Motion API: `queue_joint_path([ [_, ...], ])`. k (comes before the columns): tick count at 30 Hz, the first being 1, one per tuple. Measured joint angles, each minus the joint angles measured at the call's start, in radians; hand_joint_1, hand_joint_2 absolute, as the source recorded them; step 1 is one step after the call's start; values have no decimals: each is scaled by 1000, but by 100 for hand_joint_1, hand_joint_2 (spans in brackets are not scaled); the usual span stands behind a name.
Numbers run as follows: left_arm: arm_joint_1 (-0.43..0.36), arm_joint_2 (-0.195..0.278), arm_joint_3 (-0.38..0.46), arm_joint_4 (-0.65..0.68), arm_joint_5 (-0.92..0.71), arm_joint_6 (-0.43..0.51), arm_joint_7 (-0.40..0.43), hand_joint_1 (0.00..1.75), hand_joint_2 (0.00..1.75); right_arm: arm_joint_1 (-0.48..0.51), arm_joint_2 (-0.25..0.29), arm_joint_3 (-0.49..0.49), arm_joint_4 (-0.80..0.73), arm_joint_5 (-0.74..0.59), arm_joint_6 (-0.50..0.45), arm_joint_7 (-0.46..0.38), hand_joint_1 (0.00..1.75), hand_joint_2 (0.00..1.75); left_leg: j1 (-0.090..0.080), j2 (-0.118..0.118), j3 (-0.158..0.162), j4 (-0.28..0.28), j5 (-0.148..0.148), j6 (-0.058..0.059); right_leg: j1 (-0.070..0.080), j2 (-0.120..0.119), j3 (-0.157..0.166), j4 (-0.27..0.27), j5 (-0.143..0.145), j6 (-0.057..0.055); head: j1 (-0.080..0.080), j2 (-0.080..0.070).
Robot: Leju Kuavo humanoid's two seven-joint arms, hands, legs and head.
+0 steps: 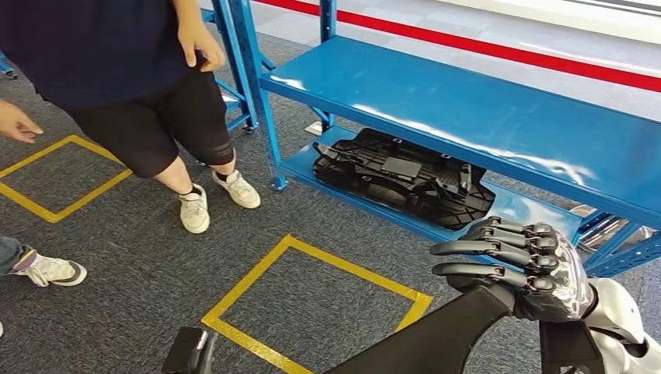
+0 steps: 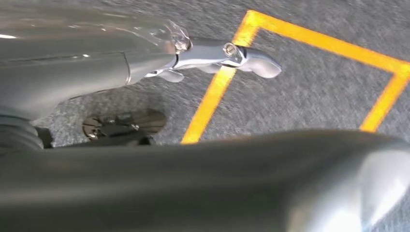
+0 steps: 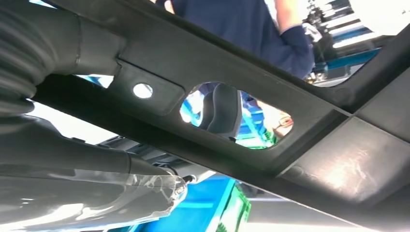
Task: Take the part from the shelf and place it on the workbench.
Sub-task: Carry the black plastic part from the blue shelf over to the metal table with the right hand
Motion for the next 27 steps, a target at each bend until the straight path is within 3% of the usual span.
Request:
queue_joint_path([
  [1, 1, 0, 0, 0, 0, 0, 0, 0, 0, 2, 0, 0, 0, 0, -1, 0, 175, 175, 1, -13, 1, 2, -1, -1, -1, 2, 7, -26, 28, 3, 0, 0],
  [2, 1, 0, 0, 0, -1, 0, 0, 0, 0, 3, 0, 0, 0, 0, -2, 0, 175, 175, 2, -26, 1, 6, -3, -4, -2, 9, 31, -86, 69, 7, 0, 0],
  [4, 0, 0, 0, 0, -3, 0, 0, 0, 0, 7, 0, 0, 0, 0, -5, 0, 175, 175, 4, -50, -4, 19, -9, -13, -7, 47, 81, -206, 123, 9, 0, 0],
  [6, 1, 0, 0, 0, -5, 0, 1, 0, 0, 13, 0, -1, -1, 1, -9, 0, 175, 175, 5, -71, -15, 28, -10, -22, -7, 70, 97, -247, 128, 0, -1, 0],
  [8, 5, 0, 0, 0, -5, 0, 2, 0, 0, 16, 0, -1, -2, 4, -13, 0, 175, 175, 7, -85, -22, 31, -9, -29, -6, 53, 98, -248, 129, -10, -1, 0],
  [10, 8, 1, 0, 0, -7, 1, 3, 0, 0, 19, 1, -1, -4, 7, -19, 0, 175, 175, 6, -52, -36, 59, -27, -39, -8, 30, 103, -250, 128, -22, -1, 0],
  [12, 6, 2, 0, 0, -9, 2, 4, 0, 0, 25, 1, -2, -8, 11, -26, 0, 175, 175, 7, 1, -86, 161, -79, -50, -8, 4, 105, -251, 126, -30, -2, 0],
  [14, 6, 2, 0, 0, -12, 2, 4, 0, 0, 30, 1, -2, -9, 12, -30, 0, 175, 175, 11, 18, -150, 286, -124, -57, -6, -23, 106, -251, 123, -33, -2, 0],
  [15, 7, 2, 0, 0, -14, 2, 5, 0, 0, 32, 1, -2, -9, 13, -31, 0, 175, 175, 12, 20, -164, 311, -124, -57, -6, -36, 108, -251, 121, -34, -2, 0],
  [16, 9, 2, 0, 0, -15, 2, 5, 0, 0, 33, 1, -2, -10, 13, -33, 0, 175, 175, 12, 22, -158, 296, -105, -55, -5, -49, 111, -251, 119, -34, -2, 0],
  [17, 9, 2, 0, 0, -16, 1, 6, 0, 0, 34, 1, -2, -11, 14, -34, 0, 175, 175, 11, 28, -132, 242, -72, -50, -4, -60, 115, -251, 116, -34, -2, 0],
  [19, 7, 2, 0, 0, -19, 1, 6, 0, 0, 35, 1, -3, -14, 16, -37, 0, 175, 175, -1, 66, -63, 105, -15, -32, 0, -82, 123, -252, 109, -31, -2, 0],
  [21, 3, 2, 0, 0, -21, 1, 7, 0, 0, 36, 1, -3, -15, 18, -41, 0, 175, 175, -15, 96, -32, 39, -3, -18, 3, -103, 128, -254, 104, -25, -2, 0],
  [23, 3, 3, 0, 0, -23, 2, 8, 0, 0, 37, 1, -4, -16, 20, -42, 0, 175, 175, -18, 82, -31, 32, -5, -12, 4, -123, 134, -261, 102, -15, -2, 0],
  [24, 4, 3, 0, 0, -23, 2, 8, 0, 0, 36, 1, -4, -17, 20, -42, 0, 175, 175, -16, 71, -27, 24, -2, -9, 3, -115, 139, -261, 97, -10, -2, 0],
  [25, 4, 3, 0, 0, -24, 2, 8, 0, 0, 35, 1, -5, -17, 21, -42, 0, 175, 175, -13, 61, -22, 16, 2, -6, 2, -92, 136, -248, 85, -8, -2, 0],
  [27, 1, 3, 0, 0, -26, 2, 9, 0, 0, 36, -1, -6, -17, 21, -42, 0, 175, 175, -6, 41, -14, 4, 7, 0, 1, -28, 97, -164, 37, -9, -1, 0],
])
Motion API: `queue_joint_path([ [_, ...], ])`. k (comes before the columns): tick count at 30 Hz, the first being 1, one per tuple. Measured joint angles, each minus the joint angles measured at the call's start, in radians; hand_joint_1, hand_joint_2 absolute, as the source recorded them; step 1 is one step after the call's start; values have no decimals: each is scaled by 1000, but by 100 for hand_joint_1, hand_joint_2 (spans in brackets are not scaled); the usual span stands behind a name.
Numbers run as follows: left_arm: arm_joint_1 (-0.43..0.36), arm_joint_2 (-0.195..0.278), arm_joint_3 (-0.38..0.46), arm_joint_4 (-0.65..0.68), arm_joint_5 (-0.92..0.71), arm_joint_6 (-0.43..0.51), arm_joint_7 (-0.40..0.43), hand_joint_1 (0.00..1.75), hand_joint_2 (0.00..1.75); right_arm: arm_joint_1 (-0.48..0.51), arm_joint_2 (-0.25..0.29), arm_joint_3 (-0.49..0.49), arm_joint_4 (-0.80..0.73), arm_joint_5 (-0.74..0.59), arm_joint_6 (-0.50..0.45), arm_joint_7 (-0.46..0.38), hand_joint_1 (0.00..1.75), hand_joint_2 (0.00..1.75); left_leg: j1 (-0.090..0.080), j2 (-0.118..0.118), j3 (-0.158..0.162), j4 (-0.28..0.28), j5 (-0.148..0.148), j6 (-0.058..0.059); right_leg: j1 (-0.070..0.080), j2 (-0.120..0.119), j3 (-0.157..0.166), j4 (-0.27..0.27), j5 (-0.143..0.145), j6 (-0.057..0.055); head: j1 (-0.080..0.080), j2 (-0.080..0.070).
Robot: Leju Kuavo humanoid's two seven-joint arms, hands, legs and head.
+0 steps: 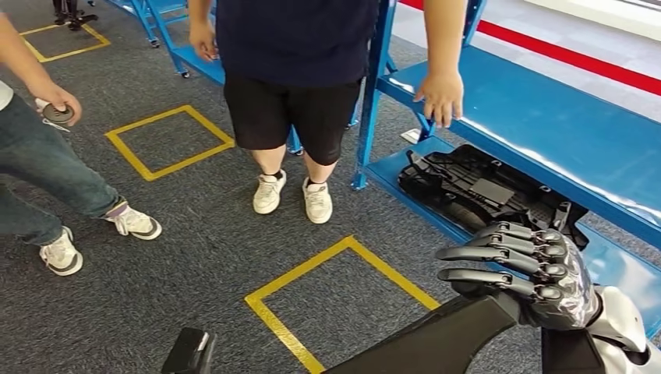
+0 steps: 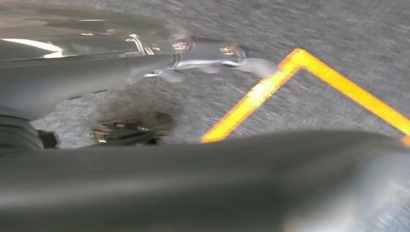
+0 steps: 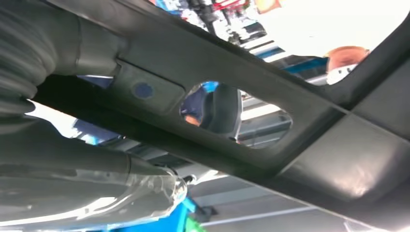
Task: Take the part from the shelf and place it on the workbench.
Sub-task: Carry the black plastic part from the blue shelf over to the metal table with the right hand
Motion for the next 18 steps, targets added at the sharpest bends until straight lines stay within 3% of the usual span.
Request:
queue_joint_path([
  [2, -2, 0, 0, 0, -1, 0, 1, 0, 0, 3, -2, -1, 0, 0, 0, 0, 175, 175, 0, -23, 1, 0, 0, 3, 1, 27, -72, 126, -46, -1, 0, 0],
  [3, -1, 0, 0, 0, -2, -1, 2, 0, 0, 4, -2, -1, 0, -1, 0, 0, 175, 175, 0, -36, 2, 1, -1, 3, 1, 29, -98, 163, -48, 1, 0, 0],
  [4, -1, -1, 0, 0, -3, 0, 3, 0, 0, 5, -2, -1, 0, -1, 1, 0, 175, 175, 0, -49, 3, 2, -2, 3, 1, 30, -106, 161, -28, 4, 0, 0],
  [6, 0, -1, 0, 0, -4, 0, 4, 0, 0, 4, -2, -1, 0, -2, 2, 0, 175, 175, 4, -77, 4, 10, -8, -3, -2, 47, -70, 51, 51, 12, 0, 0],
  [7, -1, -1, 0, 0, -5, 0, 5, 0, 0, 3, -3, -1, 0, -3, 3, 0, 175, 175, 5, -90, 1, 18, -12, -8, -5, 71, -46, -10, 81, 14, 0, 0],
  [9, -1, -1, 0, 0, -7, -1, 6, 0, 0, 3, -4, -1, 1, -4, 5, 0, 175, 175, 7, -112, -11, 31, -16, -18, -8, 106, -24, -72, 102, 8, 0, 0],
  [11, 2, 0, 0, 0, -11, -1, 8, 0, 0, 0, -5, -2, 0, -6, 7, 1, 175, 175, 9, -134, -18, 33, -14, -25, -6, 96, -22, -73, 99, -6, -1, 0],
  [12, 4, 0, 0, 0, -12, -1, 9, 0, 0, -3, -5, -1, 0, -6, 8, 1, 175, 175, 9, -134, -19, 35, -16, -29, -6, 84, -19, -74, 99, -11, -1, 0],
  [14, 2, 1, 0, 0, -13, -1, 10, 0, 0, -8, -4, -1, 0, -6, 9, 1, 175, 175, 8, -96, -38, 75, -41, -39, -9, 58, -12, -77, 97, -22, -1, 0],
  [16, -2, 2, 0, 0, -13, -1, 12, 0, 0, -8, -4, -1, 0, -6, 10, 1, 175, 175, 11, -42, -98, 192, -96, -51, -7, 29, -8, -77, 92, -29, -2, 0],
  [18, -2, 2, 0, 0, -14, -1, 14, 0, 0, -8, -4, -1, 0, -6, 10, 1, 175, 175, 18, -24, -158, 304, -130, -57, -6, 0, -5, -77, 88, -31, -2, 0],
])
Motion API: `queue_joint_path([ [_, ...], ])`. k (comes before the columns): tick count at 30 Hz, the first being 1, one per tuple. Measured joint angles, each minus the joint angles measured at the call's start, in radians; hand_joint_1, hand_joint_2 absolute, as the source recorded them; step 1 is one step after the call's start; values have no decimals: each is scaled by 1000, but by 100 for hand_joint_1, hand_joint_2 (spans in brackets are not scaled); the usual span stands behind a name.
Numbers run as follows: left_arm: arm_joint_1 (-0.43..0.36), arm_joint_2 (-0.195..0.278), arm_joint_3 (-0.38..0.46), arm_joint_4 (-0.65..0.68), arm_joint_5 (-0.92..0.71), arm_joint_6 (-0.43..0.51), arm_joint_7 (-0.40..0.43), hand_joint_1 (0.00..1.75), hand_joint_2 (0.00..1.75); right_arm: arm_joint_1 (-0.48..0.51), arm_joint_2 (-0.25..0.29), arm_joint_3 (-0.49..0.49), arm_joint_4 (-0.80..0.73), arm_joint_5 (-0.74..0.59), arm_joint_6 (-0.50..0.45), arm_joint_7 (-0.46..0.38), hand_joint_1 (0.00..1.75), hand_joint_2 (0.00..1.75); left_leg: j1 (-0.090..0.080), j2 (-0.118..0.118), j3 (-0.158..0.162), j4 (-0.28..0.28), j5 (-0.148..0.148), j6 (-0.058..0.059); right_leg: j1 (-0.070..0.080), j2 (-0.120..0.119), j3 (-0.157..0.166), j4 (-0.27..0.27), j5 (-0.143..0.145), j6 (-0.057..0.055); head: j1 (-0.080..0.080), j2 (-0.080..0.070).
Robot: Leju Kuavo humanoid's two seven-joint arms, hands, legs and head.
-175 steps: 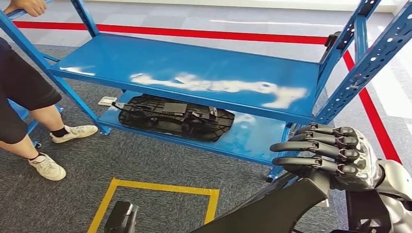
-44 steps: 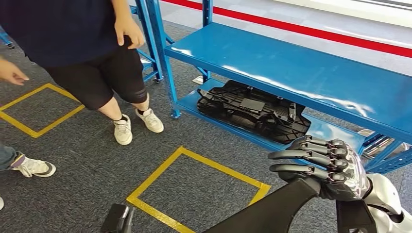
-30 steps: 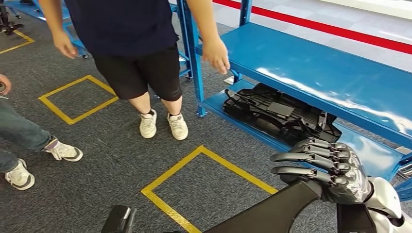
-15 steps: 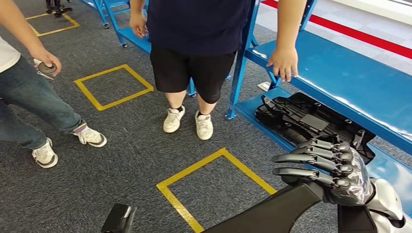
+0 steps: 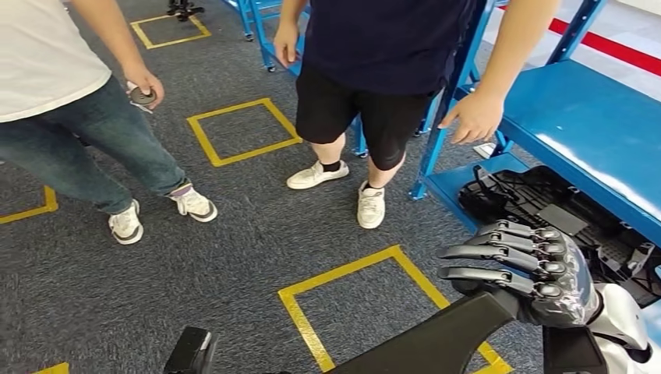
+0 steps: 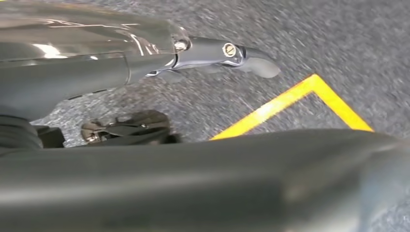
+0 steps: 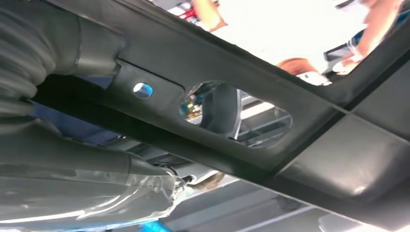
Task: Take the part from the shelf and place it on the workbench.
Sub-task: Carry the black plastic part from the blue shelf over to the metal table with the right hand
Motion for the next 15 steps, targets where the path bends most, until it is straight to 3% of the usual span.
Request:
queue_joint_path([
  [1, 1, 0, 0, 0, 0, 0, 0, 0, 0, 0, 0, 0, 0, 0, 0, 0, 175, 175, 1, 3, -6, 9, 9, 0, 0, -13, 3, 0, -3, 0, 0, 0],
  [2, 3, 0, 0, 0, 0, 0, 1, 0, 0, 0, 0, 0, 0, 0, -1, 0, 175, 175, 2, 6, 10, -25, 35, 1, 1, -26, 7, 0, -6, 1, 0, 0],
  [3, 3, 0, 0, 0, -1, 0, 1, 0, 0, 0, 0, 0, 0, 0, -1, 0, 175, 175, 0, 16, 44, -90, 72, 6, 1, -38, 13, 0, -10, 3, 0, 0],
  [5, 1, 0, 0, 0, -2, 0, 0, 0, 0, 1, 0, 0, 0, 1, -3, 0, 175, 175, -12, 63, 111, -219, 118, 18, 2, -60, 23, -2, -18, 9, 0, 0],
  [7, -1, 0, 0, 0, -2, 0, 0, 0, 0, 1, 0, 0, 0, 1, -5, 0, 175, 175, -26, 90, 131, -264, 119, 27, 4, -80, 28, -6, -23, 17, 0, 0],
  [9, 2, 1, 0, 0, -2, 0, 0, 0, 0, 1, 1, 0, 0, 2, -6, 0, 175, 175, -27, 70, 133, -275, 123, 35, 3, -99, 37, -12, -27, 28, 0, 0],
  [10, 3, 2, 0, 0, -2, -1, 0, 0, 0, 1, 1, 0, 0, 2, -6, 0, 175, 175, -24, 58, 140, -284, 126, 40, 2, -90, 41, -8, -35, 32, 0, 0],
  [12, 0, 2, 0, 0, -4, -2, 0, 0, 0, 1, 1, -2, 0, 2, -7, 0, 175, 175, -17, 36, 153, -299, 131, 51, 1, -34, 18, 55, -74, 32, 1, 0],
  [13, -3, 2, 0, 0, -5, -3, 0, 0, 0, 3, 1, -3, 0, 3, -8, 0, 175, 175, -18, 24, 156, -301, 131, 54, 2, -2, -12, 114, -100, 30, 1, 0],
  [15, -6, 1, 0, 0, -5, -5, 0, 0, 0, 10, 0, -5, 0, 3, -9, 0, 175, 175, -18, -2, 159, -300, 128, 58, 4, 25, -82, 228, -133, 30, 2, 0],
])
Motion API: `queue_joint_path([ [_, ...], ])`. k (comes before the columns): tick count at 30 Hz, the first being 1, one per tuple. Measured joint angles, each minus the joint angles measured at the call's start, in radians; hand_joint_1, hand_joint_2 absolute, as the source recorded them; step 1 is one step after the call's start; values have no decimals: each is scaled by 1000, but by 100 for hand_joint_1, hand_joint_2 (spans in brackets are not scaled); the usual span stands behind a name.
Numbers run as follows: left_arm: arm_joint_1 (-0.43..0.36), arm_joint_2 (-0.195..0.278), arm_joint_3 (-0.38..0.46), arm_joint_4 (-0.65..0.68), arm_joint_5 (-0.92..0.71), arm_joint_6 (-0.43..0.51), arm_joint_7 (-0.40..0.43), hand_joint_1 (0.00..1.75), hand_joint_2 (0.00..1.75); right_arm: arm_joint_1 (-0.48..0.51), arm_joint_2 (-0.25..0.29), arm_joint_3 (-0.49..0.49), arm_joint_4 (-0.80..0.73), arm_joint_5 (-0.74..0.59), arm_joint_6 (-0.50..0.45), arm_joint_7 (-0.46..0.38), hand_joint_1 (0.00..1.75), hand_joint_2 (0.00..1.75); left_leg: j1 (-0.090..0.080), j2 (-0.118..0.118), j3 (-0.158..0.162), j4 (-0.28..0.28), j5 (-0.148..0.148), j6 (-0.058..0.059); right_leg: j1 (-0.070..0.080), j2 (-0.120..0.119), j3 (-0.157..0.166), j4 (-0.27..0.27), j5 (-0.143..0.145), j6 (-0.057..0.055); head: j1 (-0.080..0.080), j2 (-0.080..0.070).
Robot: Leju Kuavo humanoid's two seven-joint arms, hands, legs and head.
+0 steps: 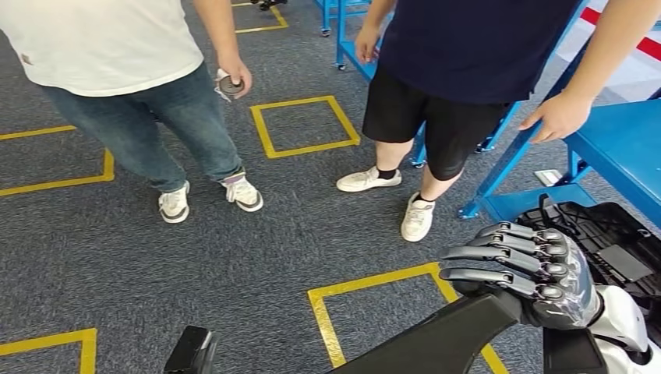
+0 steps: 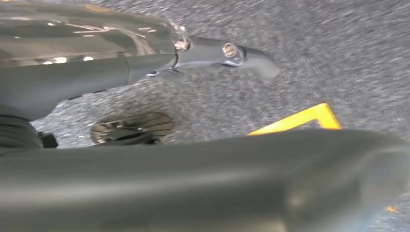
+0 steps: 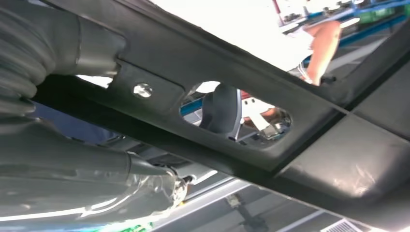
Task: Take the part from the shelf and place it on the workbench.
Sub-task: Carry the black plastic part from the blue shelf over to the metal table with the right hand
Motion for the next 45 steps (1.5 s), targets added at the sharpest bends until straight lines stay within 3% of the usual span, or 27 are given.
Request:
queue_joint_path([
  [2, 0, 0, 0, 0, 0, 0, 1, 0, 0, 7, 0, -2, 0, 0, -1, 0, 175, 175, 0, -28, 4, 3, -5, -1, 0, 5, -22, 1, 36, 5, 0, 0],
  [4, 0, 0, 0, 0, -1, 0, 1, 0, 0, 9, 0, -5, 0, 0, -3, 0, 175, 175, 4, -54, 10, 10, -14, -7, -2, 24, 18, -115, 115, 11, 0, 0],
  [6, -1, 0, 0, 0, -2, 0, 3, 0, 0, 12, 0, -7, 0, 0, -5, 0, 175, 175, 6, -78, 8, 23, -24, -18, -3, 59, 54, -206, 154, 10, 0, 0],
  [7, -1, 0, 0, 0, -2, 0, 3, 0, 0, 14, 0, -8, -1, 0, -6, 0, 175, 175, 8, -87, 4, 26, -26, -23, -3, 70, 60, -218, 152, 6, 1, 0],
  [9, 1, 0, 0, 0, -3, 0, 4, 0, 0, 15, -1, -9, -2, 0, -7, 0, 175, 175, 11, -103, 0, 27, -27, -30, 0, 59, 63, -221, 150, -4, 1, 0],
  [11, 4, 0, 0, 0, -3, 0, 4, 0, 0, 15, -1, -10, -3, 0, -7, -1, 175, 175, 10, -73, -9, 47, -41, -38, -1, 37, 69, -225, 148, -15, 0, 0],
  [13, 2, 0, 0, 0, -3, 0, 4, 0, 0, 16, -1, -11, -4, 0, -7, -1, 175, 175, 10, -21, -54, 135, -85, -49, -1, 12, 76, -228, 144, -24, -1, 0],
  [15, 0, 0, 0, 0, -1, 0, 3, 0, 0, 17, -1, -12, -5, -2, -4, -2, 175, 175, 15, -2, -126, 265, -131, -56, 2, -14, 81, -227, 138, -29, -1, 0],
  [16, 2, 0, 0, 0, 1, 0, 2, 0, 0, 15, 0, -11, -5, -3, -2, -2, 175, 175, 17, 1, -149, 301, -134, -57, 2, -28, 85, -227, 134, -30, -1, 0],
  [18, 6, 1, 0, 0, 5, 0, 1, 0, 0, 9, 1, -10, -4, -4, 5, -3, 175, 175, 17, 7, -137, 259, -86, -53, 4, -52, 96, -227, 125, -29, -1, 0],
  [19, 6, 1, 0, 0, 6, 0, 0, 0, 0, 4, 2, -9, -4, -5, 8, -3, 175, 175, 15, 18, -106, 191, -45, -47, 4, -64, 104, -228, 119, -28, -1, 0],
  [21, 4, 1, 0, 0, 6, 0, -1, 0, 0, -5, 5, -8, -3, -5, 12, -3, 175, 175, 0, 58, -50, 75, -1, -35, 6, -84, 116, -229, 109, -22, -1, 0],
  [23, 4, 2, 0, 0, 6, 0, -2, 0, 0, -9, 8, -7, -1, -4, 12, -3, 175, 175, -13, 76, -35, 40, -2, -25, 7, -105, 121, -234, 103, -14, -1, 0],
  [24, 6, 4, 0, 0, 6, 0, -2, 0, 0, -11, 10, -7, 0, -4, 12, -3, 175, 175, -14, 67, -34, 34, -3, -21, 7, -115, 125, -237, 101, -9, -1, 0],
  [25, 10, 6, 1, 0, 6, 0, -1, 0, 0, -11, 12, -6, 1, -4, 11, -3, 175, 175, -13, 57, -29, 27, -1, -17, 5, -113, 130, -238, 97, -5, -1, 0],
  [27, 13, 10, 1, 0, 6, 1, -1, 0, 0, -10, 14, -6, 3, -4, 7, -4, 175, 175, -6, 37, -16, 11, 4, -6, 3, -68, 119, -199, 69, -2, -1, 0],
  [29, 12, 12, 1, 0, 5, 3, 0, 0, 0, -3, 16, -6, 4, -4, 2, -6, 175, 175, -1, 16, -9, 5, 4, 1, 3, -12, 59, -86, 17, -4, 0, 0],
  [31, 13, 12, 1, 0, 4, 2, 0, 0, 0, 6, 16, -6, 6, -4, -1, -10, 175, 175, 0, -9, -5, 6, 0, 3, 3, 2, -10, 19, -7, -1, 0, 0],
  [32, 15, 13, 1, 0, 4, 2, 0, 0, 0, 10, 17, -6, 6, -4, -2, -12, 175, 175, 1, -23, -1, 7, -2, 2, 3, 3, -24, 27, 10, 3, 0, 0],
  [33, 17, 13, 1, 0, 4, 3, 0, 0, 0, 13, 18, -6, 7, -3, -4, -13, 175, 175, 3, -37, 3, 9, -6, -1, 1, 5, -19, -5, 45, 8, 0, 0],
  [35, 17, 14, 2, 0, 4, 3, 0, 0, 0, 17, 19, -6, 7, -3, -9, -14, 175, 175, 7, -65, 7, 20, -18, -12, -5, 39, 23, -128, 126, 18, 0, 0],
  [36, 17, 15, 2, 0, 3, 3, 1, 0, 0, 20, 20, -6, 8, -2, -11, -14, 175, 175, 8, -77, 5, 28, -23, -18, -8, 61, 41, -177, 149, 19, 0, 0],
  [38, 17, 16, 2, 0, 1, 4, 2, 0, 0, 26, 22, -7, 8, -1, -15, -15, 175, 175, 11, -99, -5, 36, -26, -27, -9, 88, 52, -206, 152, 11, -1, 0],
  [40, 22, 17, 2, 0, -2, 5, 4, 0, 0, 28, 24, -7, 8, 0, -18, -15, 175, 175, 13, -110, -9, 36, -26, -34, -7, 66, 56, -210, 150, -3, -1, 0],
  [42, 23, 19, 2, 0, -4, 5, 4, 0, 0, 28, 25, -8, 6, 2, -21, -16, 175, 175, 12, -71, -25, 68, -46, -44, -7, 40, 63, -213, 148, -16, -1, 0],
  [44, 19, 20, 2, 0, -5, 5, 5, 0, 0, 30, 25, -9, 4, 3, -23, -17, 175, 175, 12, -16, -80, 176, -98, -53, -5, 11, 68, -214, 143, -25, -1, 0],
  [45, 19, 20, 2, 0, -5, 5, 5, 0, 0, 31, 25, -9, 4, 3, -23, -17, 175, 175, 15, -4, -117, 245, -124, -55, -3, -5, 70, -214, 140, -28, -1, 0],
])
